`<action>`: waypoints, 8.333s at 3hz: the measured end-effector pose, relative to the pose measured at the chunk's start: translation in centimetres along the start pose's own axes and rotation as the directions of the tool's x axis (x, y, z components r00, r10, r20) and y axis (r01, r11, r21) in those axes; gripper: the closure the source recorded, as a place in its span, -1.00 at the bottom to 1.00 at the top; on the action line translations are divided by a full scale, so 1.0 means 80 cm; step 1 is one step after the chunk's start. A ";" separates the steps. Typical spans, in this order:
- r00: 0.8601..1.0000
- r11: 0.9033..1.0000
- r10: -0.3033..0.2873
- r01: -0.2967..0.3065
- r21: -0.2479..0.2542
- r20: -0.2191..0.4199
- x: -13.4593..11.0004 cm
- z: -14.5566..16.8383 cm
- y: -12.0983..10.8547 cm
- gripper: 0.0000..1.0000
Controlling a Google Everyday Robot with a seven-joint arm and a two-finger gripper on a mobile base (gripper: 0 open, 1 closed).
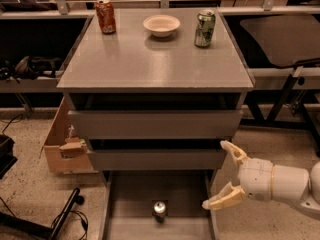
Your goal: Pick redbull can from bottom drawer and place on counter
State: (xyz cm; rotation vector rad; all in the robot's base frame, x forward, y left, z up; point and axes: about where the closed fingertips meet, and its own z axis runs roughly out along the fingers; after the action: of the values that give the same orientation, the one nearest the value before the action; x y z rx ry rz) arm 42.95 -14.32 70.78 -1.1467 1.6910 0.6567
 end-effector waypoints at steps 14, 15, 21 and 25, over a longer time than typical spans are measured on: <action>0.980 0.975 0.132 -0.102 -0.196 0.151 0.507 0.449 0.070 0.75; 0.980 0.974 0.135 -0.104 -0.200 0.148 0.486 0.428 0.079 1.00; 0.934 0.975 0.219 -0.197 -0.107 0.283 -0.167 0.049 -0.012 1.00; 0.945 0.974 0.224 -0.212 -0.076 0.238 -0.280 0.105 -0.072 1.00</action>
Offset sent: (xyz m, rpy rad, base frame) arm -0.0009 -0.0081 -0.0281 0.1158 -0.0899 -0.0346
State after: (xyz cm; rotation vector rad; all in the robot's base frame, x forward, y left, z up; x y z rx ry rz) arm 53.90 -1.01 88.36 -0.8764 1.6074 0.9443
